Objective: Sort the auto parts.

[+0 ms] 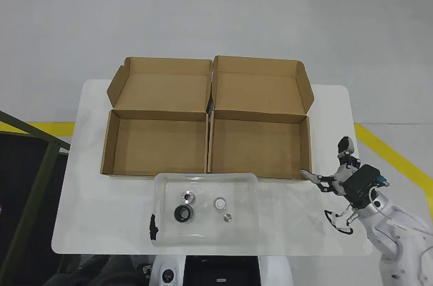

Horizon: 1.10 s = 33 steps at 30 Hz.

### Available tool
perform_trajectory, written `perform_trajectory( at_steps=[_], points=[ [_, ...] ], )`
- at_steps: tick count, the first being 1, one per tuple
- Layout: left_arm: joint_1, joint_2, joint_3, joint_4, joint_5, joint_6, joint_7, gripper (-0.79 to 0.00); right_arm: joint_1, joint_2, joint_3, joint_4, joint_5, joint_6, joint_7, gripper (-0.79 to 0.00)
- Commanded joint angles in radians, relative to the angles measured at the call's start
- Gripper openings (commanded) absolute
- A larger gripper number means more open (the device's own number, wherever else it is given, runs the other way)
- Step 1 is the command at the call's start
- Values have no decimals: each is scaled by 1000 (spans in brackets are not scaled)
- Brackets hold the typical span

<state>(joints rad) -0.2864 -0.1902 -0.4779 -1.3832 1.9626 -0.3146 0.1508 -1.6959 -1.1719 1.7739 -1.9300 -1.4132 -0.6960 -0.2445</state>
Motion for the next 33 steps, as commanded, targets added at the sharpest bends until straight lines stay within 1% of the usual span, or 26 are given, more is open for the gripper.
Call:
perform_trajectory(
  at_steps=[1, 3, 11, 14, 17, 21, 24, 33],
  points=[
    [0, 0, 0, 0, 0, 0, 0, 0, 0, 0, 0, 0, 0, 0, 0, -1],
    [0, 0, 0, 0, 0, 0, 0, 0, 3, 1, -9, -6, -3, -12, 15, 0],
    [0, 0, 0, 0, 0, 0, 0, 0, 77, 14, -86, -26, 28, -172, 165, 0],
    [0, 0, 0, 0, 0, 0, 0, 0, 110, 19, -130, -38, 47, -240, 244, 0],
    [0, 0, 0, 0, 0, 0, 0, 0, 137, 25, -168, -70, 54, -286, 341, 0],
    [0, 0, 0, 0, 0, 0, 0, 0, 170, 29, -226, -97, 74, -316, 449, 0],
    [0, 0, 0, 0, 0, 0, 0, 0, 200, 33, -284, -106, 89, -316, 523, 0],
    [0, 0, 0, 0, 0, 0, 0, 0, 304, 50, -444, -104, 166, -316, 699, 0]
  ],
)
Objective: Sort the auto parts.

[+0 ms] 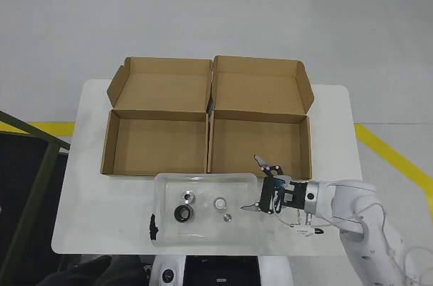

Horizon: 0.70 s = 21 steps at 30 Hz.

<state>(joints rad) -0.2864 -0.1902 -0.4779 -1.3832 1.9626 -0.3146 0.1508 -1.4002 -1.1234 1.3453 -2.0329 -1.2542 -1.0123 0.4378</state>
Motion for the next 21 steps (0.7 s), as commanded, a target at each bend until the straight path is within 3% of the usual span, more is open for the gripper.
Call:
perform_trajectory(
  at_steps=[1, 12, 21],
  points=[
    [0, 0, 0, 0, 0, 0, 0, 0, 18, 4, -31, -3, 16, 0, 33, 0],
    [0, 0, 0, 0, 0, 0, 0, 0, 136, 34, -237, -6, 100, 0, 193, 0],
    [0, 0, 0, 0, 0, 0, 0, 0, 192, 51, -325, 17, 116, 1, 244, 0]
  ],
)
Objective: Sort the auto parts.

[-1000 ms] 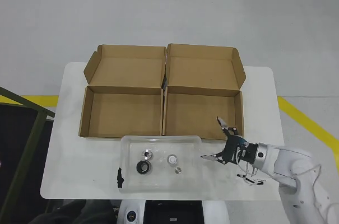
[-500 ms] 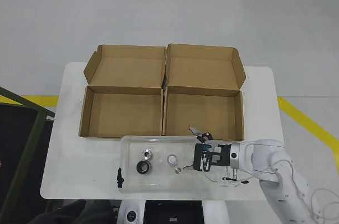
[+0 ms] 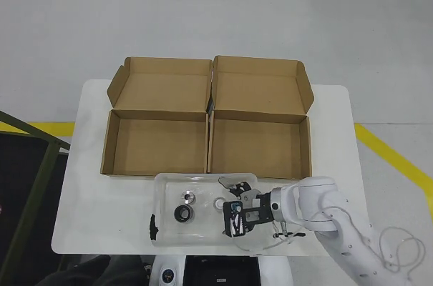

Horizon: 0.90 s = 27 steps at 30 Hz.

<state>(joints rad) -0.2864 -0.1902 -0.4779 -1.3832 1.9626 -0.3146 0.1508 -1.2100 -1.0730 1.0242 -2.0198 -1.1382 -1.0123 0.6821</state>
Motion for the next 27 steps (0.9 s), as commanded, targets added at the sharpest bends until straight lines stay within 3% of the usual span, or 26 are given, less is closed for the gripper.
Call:
perform_trajectory(
  at_steps=[1, 27],
  points=[
    [0, 0, 0, 0, 0, 0, 0, 0, 5, 1, -8, 8, 0, 3, 0, 0],
    [0, 0, 0, 0, 0, 0, 0, 0, 88, -12, -135, 173, -101, 73, -87, -6]
  ],
)
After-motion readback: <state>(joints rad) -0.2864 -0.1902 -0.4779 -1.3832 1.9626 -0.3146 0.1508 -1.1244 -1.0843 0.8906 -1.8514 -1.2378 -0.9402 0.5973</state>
